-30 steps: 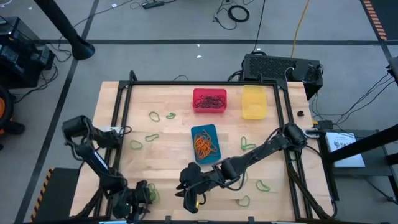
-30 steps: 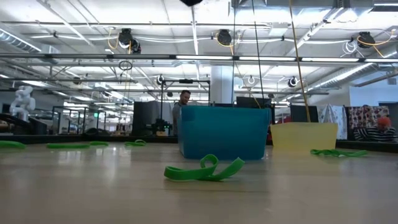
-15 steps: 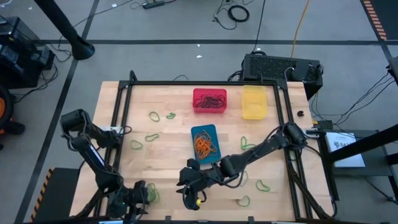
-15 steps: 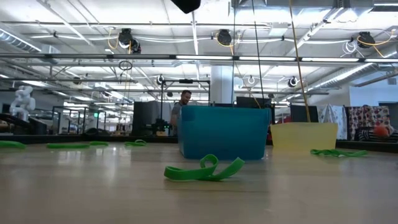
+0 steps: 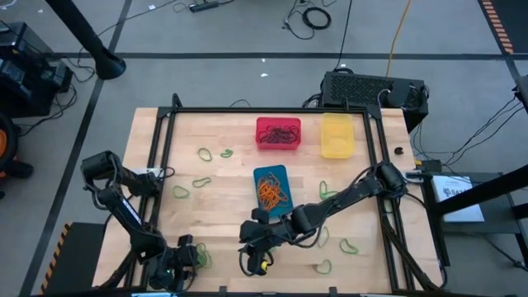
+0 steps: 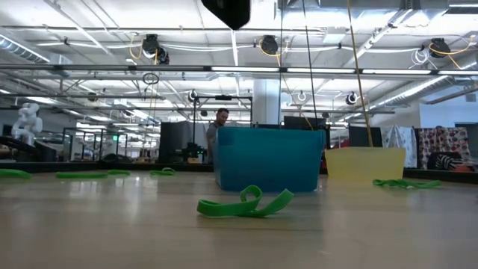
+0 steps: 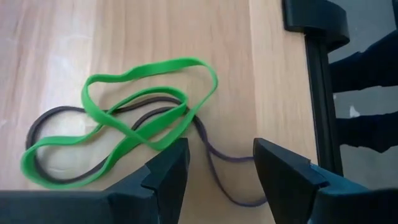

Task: Sort rubber bands into baskets
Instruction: Put the purple rubber band into the red bin

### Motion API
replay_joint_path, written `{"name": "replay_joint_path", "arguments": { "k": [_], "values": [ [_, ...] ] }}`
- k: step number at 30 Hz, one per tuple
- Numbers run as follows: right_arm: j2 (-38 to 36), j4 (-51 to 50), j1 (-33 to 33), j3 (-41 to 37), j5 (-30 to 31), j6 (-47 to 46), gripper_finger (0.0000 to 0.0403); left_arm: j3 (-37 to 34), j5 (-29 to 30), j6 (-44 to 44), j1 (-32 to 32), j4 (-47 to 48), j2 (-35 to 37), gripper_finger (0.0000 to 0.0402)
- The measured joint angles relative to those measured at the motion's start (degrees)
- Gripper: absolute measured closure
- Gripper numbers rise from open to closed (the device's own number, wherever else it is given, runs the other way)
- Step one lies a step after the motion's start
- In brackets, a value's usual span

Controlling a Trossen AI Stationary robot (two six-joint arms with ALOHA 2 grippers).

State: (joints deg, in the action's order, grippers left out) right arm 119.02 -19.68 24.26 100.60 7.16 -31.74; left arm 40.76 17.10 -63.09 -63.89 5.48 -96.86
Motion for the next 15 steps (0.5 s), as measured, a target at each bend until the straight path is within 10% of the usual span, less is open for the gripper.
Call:
{"name": "replay_joint_path", "arguments": {
  "k": [15],
  "values": [
    [0.0, -2.3, 0.5, 0.0, 0.0, -0.6, 0.0289, -0.1, -0.6, -1.1, 0.6, 1.6, 0.1, 0.0391]
  ]
}}
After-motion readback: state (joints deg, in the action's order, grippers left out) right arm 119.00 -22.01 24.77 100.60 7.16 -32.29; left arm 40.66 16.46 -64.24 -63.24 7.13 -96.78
